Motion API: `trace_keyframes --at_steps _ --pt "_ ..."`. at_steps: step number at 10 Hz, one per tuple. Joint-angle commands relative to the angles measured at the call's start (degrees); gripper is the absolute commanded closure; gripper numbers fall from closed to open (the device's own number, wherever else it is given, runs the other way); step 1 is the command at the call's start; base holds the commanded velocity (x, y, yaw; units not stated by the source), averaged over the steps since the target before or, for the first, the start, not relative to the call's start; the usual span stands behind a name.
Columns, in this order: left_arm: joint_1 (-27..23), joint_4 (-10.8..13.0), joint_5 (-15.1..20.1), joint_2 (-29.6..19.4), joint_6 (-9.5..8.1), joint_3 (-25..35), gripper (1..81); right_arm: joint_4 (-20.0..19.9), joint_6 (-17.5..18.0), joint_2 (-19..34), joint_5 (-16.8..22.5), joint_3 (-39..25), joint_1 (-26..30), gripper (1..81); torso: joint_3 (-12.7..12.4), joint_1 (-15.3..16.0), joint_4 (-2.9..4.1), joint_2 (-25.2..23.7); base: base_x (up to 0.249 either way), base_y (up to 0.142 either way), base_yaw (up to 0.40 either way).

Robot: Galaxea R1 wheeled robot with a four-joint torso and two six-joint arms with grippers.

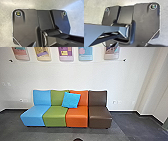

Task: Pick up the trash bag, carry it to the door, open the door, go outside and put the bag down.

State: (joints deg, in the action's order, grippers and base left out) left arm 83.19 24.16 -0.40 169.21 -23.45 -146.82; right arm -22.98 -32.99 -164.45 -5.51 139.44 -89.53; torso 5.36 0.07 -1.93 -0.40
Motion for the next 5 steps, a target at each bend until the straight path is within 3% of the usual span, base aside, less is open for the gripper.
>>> trace_keyframes --at_steps 1,5 --pt "-2.63 -1.31 2.34 0.08 -0.10 0.40 1.0 0.74 -0.41 0.24 3.93 -1.11 1.76 1.0 0.00 0.00 0.00 0.00 0.134 0.000 0.000" --pt "-2.72 -1.31 2.34 -0.18 -0.10 0.31 1.0 0.66 -0.32 0.24 3.93 -1.11 1.76 1.0 0.00 0.00 0.00 0.00 0.135 0.000 0.000"
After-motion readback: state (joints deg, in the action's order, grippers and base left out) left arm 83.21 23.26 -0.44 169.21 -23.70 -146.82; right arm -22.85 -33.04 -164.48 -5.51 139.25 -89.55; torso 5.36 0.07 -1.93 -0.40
